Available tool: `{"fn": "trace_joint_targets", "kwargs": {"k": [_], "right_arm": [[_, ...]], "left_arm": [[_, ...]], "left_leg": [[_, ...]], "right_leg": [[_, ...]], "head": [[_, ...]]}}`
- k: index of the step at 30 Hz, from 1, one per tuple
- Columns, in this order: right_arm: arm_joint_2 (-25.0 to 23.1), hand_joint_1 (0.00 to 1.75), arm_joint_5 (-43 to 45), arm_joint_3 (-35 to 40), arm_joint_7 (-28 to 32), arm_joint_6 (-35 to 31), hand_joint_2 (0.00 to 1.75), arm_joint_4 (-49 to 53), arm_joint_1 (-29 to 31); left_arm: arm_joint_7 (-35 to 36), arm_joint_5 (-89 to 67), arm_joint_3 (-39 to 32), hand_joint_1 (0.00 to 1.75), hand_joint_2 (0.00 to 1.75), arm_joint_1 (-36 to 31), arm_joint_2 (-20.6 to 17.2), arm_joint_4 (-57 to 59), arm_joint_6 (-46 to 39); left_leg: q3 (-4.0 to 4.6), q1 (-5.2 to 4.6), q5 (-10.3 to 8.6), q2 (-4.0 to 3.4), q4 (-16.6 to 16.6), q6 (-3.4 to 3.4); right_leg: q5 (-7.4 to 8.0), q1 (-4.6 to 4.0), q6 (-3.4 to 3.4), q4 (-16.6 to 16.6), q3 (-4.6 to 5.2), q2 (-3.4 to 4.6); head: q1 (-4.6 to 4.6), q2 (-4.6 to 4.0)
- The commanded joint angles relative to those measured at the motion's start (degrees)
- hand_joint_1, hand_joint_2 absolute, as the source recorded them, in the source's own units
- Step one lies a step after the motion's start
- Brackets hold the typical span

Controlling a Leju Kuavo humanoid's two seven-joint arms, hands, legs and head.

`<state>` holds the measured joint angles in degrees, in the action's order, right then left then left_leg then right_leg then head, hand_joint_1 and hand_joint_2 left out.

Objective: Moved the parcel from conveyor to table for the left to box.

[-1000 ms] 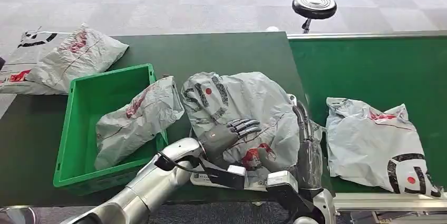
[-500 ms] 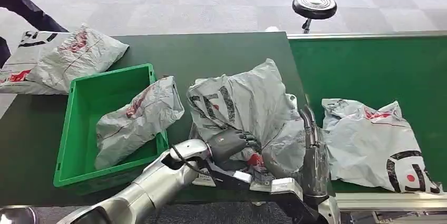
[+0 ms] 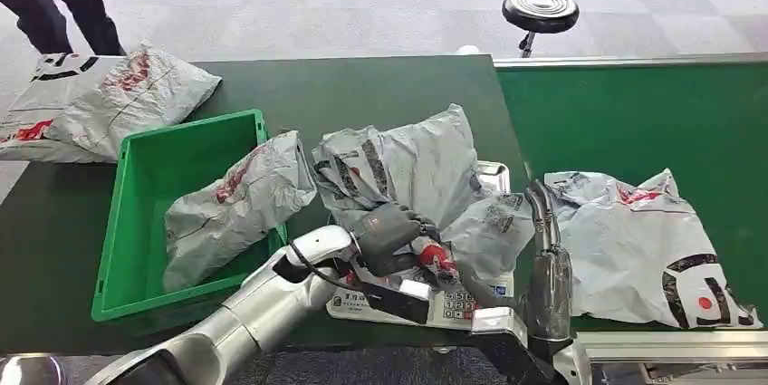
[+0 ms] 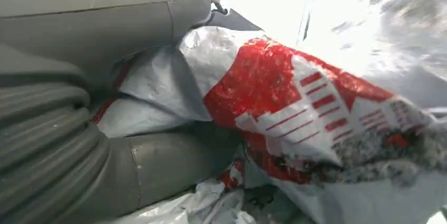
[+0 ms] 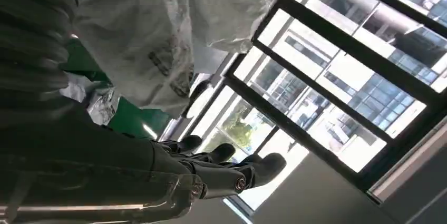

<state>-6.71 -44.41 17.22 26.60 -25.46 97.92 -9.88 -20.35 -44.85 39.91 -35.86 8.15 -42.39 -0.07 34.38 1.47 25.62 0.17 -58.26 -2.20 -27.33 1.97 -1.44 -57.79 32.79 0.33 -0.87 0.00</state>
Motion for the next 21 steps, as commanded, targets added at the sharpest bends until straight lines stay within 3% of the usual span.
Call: {"fn": "trace_joint_targets", "kwargs": {"k": [1,4,11,21], "right_arm": [[-0.43,0.0,-0.29,-2.61,-0.71,0.17,1.75,0.72,-0.78],[-0.53,0.0,-0.6,-3.01,-0.74,-0.03,1.75,1.22,-1.27],[-0.6,0.0,-0.78,-3.26,-0.59,-0.18,1.75,0.85,-0.85],[-0.17,0.0,-0.99,-3.48,-0.55,-0.05,1.75,0.17,0.11]], "left_arm": [[3.07,-3.12,-0.02,1.75,1.75,-0.9,-6.2,-17.17,-3.75],[5.27,-7.51,-1.94,1.75,1.75,0.51,-7.45,-25.06,-6.76],[7.64,-13.95,-5.19,1.75,1.75,1.63,-7.74,-31.09,-11.23],[9.6,-19.67,-8.28,1.75,1.75,2.78,-6.91,-31.31,-15.44]], "left_leg": [[0.04,0.01,0.0,-0.06,0.0,0.09],[0.03,0.02,0.0,-0.07,0.03,0.13],[0.0,-0.01,-0.01,-0.09,0.06,0.1],[-0.09,-0.01,-0.04,-0.1,0.14,0.14]], "right_leg": [[0.02,-0.05,0.13,0.0,0.05,0.02],[0.02,-0.06,0.19,0.03,0.05,0.01],[0.03,-0.03,0.14,0.04,0.04,0.06],[0.06,-0.04,0.18,0.13,-0.06,0.05]], "head": [[0.0,0.0],[0.0,0.0],[0.0,0.0],[0.0,0.0]]}}
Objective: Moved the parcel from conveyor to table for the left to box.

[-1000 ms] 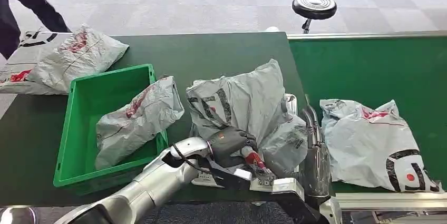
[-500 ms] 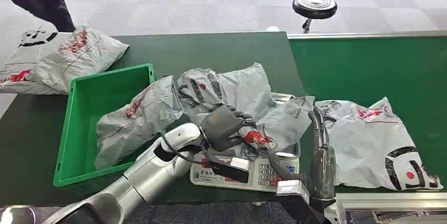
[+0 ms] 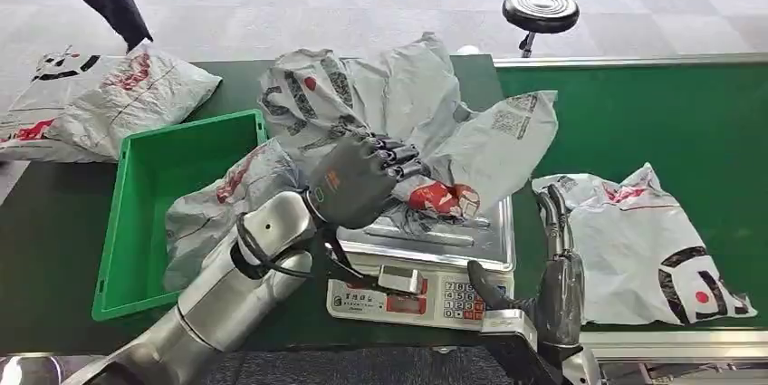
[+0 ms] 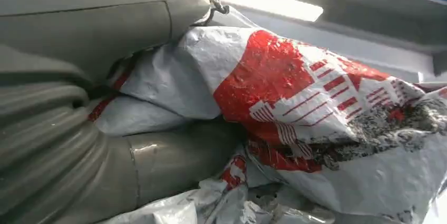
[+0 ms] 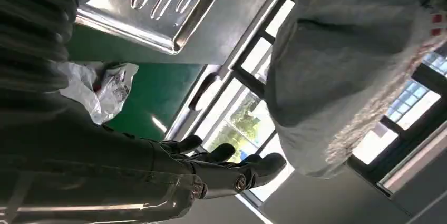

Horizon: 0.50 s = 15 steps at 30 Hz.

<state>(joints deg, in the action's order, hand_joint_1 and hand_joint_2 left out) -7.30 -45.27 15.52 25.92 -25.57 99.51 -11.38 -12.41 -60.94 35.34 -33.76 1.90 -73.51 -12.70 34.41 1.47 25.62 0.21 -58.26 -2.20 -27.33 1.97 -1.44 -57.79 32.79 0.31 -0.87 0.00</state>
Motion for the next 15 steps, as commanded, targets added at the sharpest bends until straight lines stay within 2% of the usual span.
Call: {"fn": "trace_joint_targets", "kwargs": {"k": [1,6,15], "right_arm": [[0.62,0.0,-0.13,-1.79,0.13,-0.03,1.75,-1.56,1.69],[2.03,0.0,0.48,-1.42,0.22,-1.51,1.75,-2.41,1.12],[2.1,0.0,0.51,-1.33,0.23,-1.58,1.75,-2.3,1.03]], "left_arm": [[1.89,-3.99,-4.03,1.75,1.75,0.76,-0.58,0.05,-2.96],[2.32,-7.01,-8.61,1.75,1.75,1.65,-0.55,4.08,-4.11],[1.99,-7.2,-8.94,1.75,1.75,1.69,-0.64,4.43,-4.36]], "left_leg": [[-0.11,0.0,-0.01,-0.12,0.1,0.12],[-0.19,0.01,-0.05,-0.1,0.18,0.17],[-0.14,-0.01,-0.02,-0.07,0.13,0.13]], "right_leg": [[0.05,-0.05,0.15,0.11,-0.07,0.07],[0.09,-0.07,0.2,0.22,-0.17,0.04],[0.04,-0.03,0.14,0.14,-0.1,0.02]], "head": [[0.0,0.0],[0.0,0.0],[0.0,0.0]]}}
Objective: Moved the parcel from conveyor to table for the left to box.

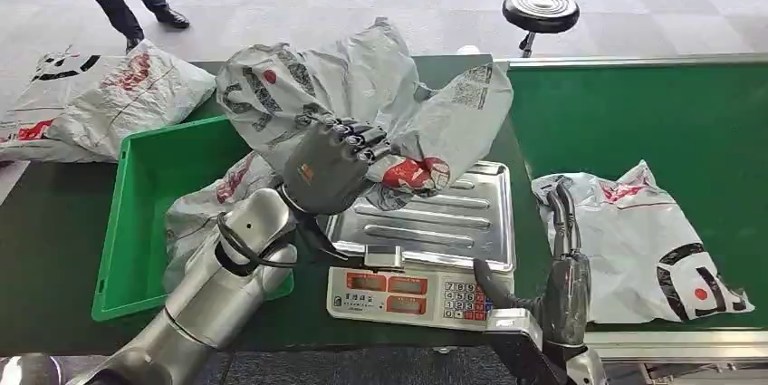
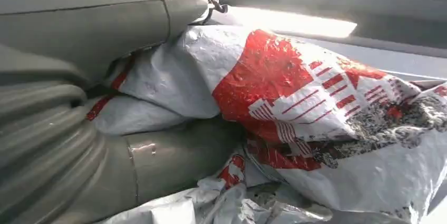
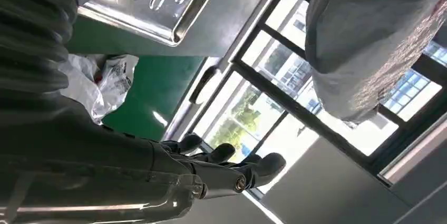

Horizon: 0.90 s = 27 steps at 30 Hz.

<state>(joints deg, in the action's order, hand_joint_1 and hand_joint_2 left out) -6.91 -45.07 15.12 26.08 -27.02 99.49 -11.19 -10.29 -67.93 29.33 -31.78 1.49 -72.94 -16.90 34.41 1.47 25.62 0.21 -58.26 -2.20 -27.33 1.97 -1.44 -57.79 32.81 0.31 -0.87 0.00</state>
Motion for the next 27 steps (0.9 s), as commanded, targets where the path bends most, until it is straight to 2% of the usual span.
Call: {"fn": "trace_joint_targets", "kwargs": {"k": [1,6,9,18,23,27], "right_arm": [[1.71,0.0,0.32,-0.94,0.08,-0.13,1.75,-2.28,0.84],[1.71,0.0,0.32,-0.94,0.08,-0.13,1.75,-2.28,0.84],[1.79,0.0,0.13,-1.0,-0.35,-0.17,1.75,-2.04,0.7],[1.97,0.0,-1.64,-2.16,-2.32,-0.32,1.75,-0.28,-1.14],[1.79,0.0,-3.74,-2.55,-3.42,-0.71,1.75,1.52,-3.51],[1.45,0.0,-4.98,-3.01,-4.59,-0.9,1.75,2.74,-4.45]], "left_arm": [[-0.13,-0.2,-2.93,1.75,1.75,-0.28,-0.23,3.86,-0.17],[-0.13,-0.2,-2.93,1.75,1.75,-0.28,-0.23,3.86,-0.17],[2.37,-2.45,-4.72,1.75,1.75,0.2,-1.14,5.08,-0.87],[1.95,-4.16,-20.09,1.75,1.75,2.87,-5.14,14.5,-5.32],[2.42,-5.33,-27.59,1.75,1.75,10.72,-7.1,9.92,-6.51],[3.28,-7.7,-30.72,1.75,1.75,13.06,-6.75,7.66,-6.12]], "left_leg": [[-0.12,0.01,-0.01,-0.07,0.11,0.12],[-0.12,0.0,-0.02,-0.07,0.11,0.13],[-0.12,0.01,-0.05,-0.06,0.16,0.16],[-0.21,-0.02,0.0,-0.2,0.16,0.07],[-0.25,-0.02,0.04,-0.32,0.18,0.06],[-0.22,-0.01,0.07,-0.34,0.2,0.07]], "right_leg": [[0.04,-0.04,0.13,0.13,-0.11,0.02],[0.04,-0.04,0.16,0.12,-0.12,0.02],[0.07,-0.07,0.2,0.18,-0.12,0.0],[0.03,-0.01,0.12,0.08,-0.11,0.16],[0.01,-0.01,0.12,0.1,-0.1,0.28],[-0.02,-0.03,0.19,0.12,-0.08,0.28]], "head": [[0.0,0.0],[0.0,0.0],[0.0,0.0],[0.0,0.0],[0.0,0.0],[0.0,0.0]]}}
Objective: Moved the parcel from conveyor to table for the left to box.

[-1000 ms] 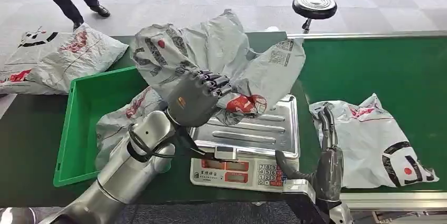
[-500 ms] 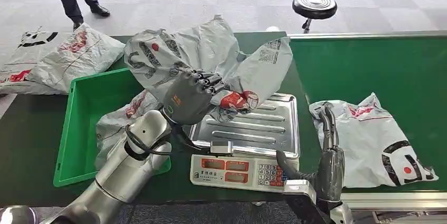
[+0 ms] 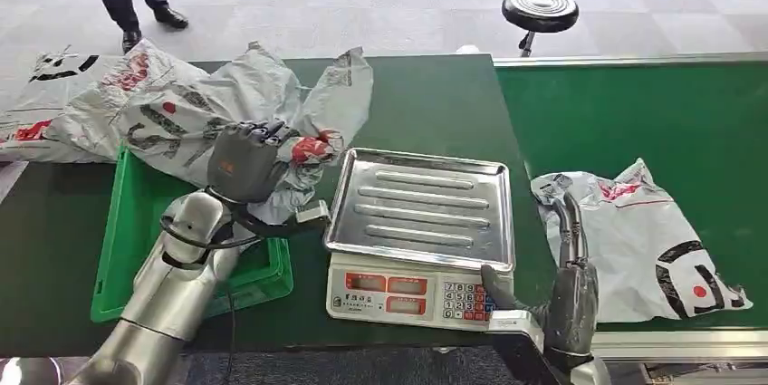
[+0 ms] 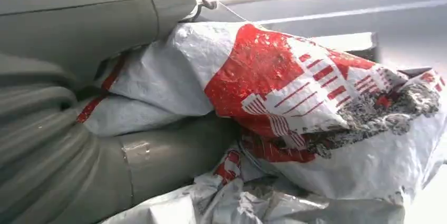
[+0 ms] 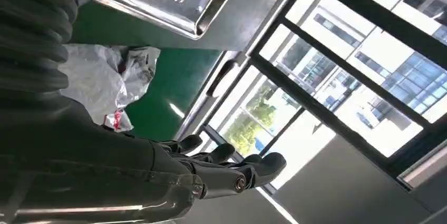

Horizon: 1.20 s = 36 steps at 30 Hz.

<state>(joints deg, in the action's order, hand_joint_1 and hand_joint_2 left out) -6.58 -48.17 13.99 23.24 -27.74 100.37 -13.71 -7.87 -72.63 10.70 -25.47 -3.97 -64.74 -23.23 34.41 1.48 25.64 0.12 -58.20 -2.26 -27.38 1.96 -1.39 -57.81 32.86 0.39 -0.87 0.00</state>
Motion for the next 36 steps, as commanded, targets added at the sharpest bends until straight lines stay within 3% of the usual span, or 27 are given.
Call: {"fn": "trace_joint_targets", "kwargs": {"k": [1,17,32,33,34,36], "right_arm": [[1.07,0.0,-2.05,-1.9,-1.88,-0.19,1.75,2.03,-2.06],[1.63,0.0,-2.61,-1.86,-2.33,0.15,1.75,1.29,-1.13],[2.09,0.0,-2.57,-1.96,-2.4,0.21,1.75,0.98,-0.67],[2.1,0.0,-2.59,-1.91,-2.37,0.18,1.75,1.1,-0.78],[2.22,0.0,-3.24,-1.9,-2.85,0.14,1.75,1.21,-0.95],[2.18,0.0,-5.76,-2.13,-4.42,-0.82,1.75,1.28,-1.16]], "left_arm": [[0.95,-3.0,-12.47,1.75,1.75,6.9,-1.24,-0.67,0.31],[0.62,-2.05,-19.72,1.75,1.75,18.65,-0.37,-12.63,0.67],[-0.01,-1.96,-18.98,1.75,1.75,19.01,-0.09,-12.34,2.24],[-0.03,-2.12,-18.87,0.0,1.75,18.95,-0.18,-12.35,2.17],[0.1,-0.84,-19.03,0.0,0.0,19.15,0.59,-12.66,2.01],[-0.2,0.71,-18.02,0.0,0.0,19.94,1.21,-14.01,1.31]], "left_leg": [[-0.16,-0.01,0.05,-0.15,0.1,0.11],[-0.17,0.0,0.09,-0.27,0.14,0.14],[-0.06,0.0,0.05,-0.04,0.07,0.1],[-0.12,0.02,0.04,-0.05,0.13,0.17],[-0.08,0.0,0.05,-0.04,0.09,0.13],[-0.12,0.0,0.04,-0.02,0.14,0.17]], "right_leg": [[-0.01,-0.03,0.13,0.09,-0.1,0.1],[-0.02,-0.05,0.14,0.16,-0.09,0.15],[-0.06,-0.03,0.09,0.08,-0.06,-0.05],[-0.03,-0.08,0.16,0.19,-0.14,-0.06],[-0.04,-0.04,0.13,0.12,-0.08,-0.05],[-0.04,-0.05,0.16,0.17,-0.13,-0.09]], "head": [[0.0,0.0],[-0.02,0.0],[-0.02,0.0],[-0.02,0.0],[-0.02,0.0],[-0.02,0.0]]}}
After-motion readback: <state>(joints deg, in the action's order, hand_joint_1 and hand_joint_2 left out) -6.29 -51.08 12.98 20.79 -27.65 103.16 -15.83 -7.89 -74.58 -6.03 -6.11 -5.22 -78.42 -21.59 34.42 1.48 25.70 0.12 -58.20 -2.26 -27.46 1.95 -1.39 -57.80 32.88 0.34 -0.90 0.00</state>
